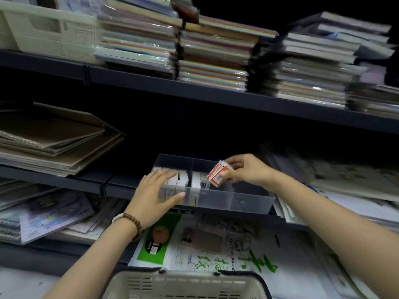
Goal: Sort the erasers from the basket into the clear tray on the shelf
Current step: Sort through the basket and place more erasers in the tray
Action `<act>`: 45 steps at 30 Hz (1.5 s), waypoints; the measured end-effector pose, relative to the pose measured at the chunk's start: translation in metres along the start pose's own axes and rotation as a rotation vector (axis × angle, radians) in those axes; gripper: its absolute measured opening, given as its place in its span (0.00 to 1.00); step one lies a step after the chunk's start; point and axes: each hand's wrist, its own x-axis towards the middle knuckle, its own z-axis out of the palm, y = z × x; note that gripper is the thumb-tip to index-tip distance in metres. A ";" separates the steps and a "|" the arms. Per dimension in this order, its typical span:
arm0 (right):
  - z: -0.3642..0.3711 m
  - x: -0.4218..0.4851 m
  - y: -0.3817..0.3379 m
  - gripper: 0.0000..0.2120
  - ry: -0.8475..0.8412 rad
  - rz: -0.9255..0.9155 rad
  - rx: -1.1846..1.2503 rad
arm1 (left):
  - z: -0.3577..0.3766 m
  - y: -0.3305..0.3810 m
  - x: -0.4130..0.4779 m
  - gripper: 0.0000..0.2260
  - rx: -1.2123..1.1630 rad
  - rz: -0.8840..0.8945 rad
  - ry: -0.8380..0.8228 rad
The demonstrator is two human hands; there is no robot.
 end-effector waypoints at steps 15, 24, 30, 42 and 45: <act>0.047 0.025 0.013 0.15 0.015 0.100 -0.138 | 0.008 -0.021 -0.001 0.33 0.001 -0.050 -0.084; 0.052 0.016 0.020 0.15 0.130 0.122 -0.047 | 0.006 -0.015 -0.010 0.35 -0.044 -0.039 -0.067; 0.053 -0.019 0.019 0.11 0.258 -0.109 -0.020 | -0.008 -0.014 -0.051 0.33 -0.086 -0.047 -0.057; 0.283 -0.085 0.162 0.10 -0.432 0.456 0.318 | 0.008 -0.112 -0.227 0.33 -0.162 -0.763 -0.396; 0.346 -0.090 0.195 0.18 -0.547 0.548 0.247 | 0.016 -0.137 -0.264 0.31 -0.162 -0.889 -0.476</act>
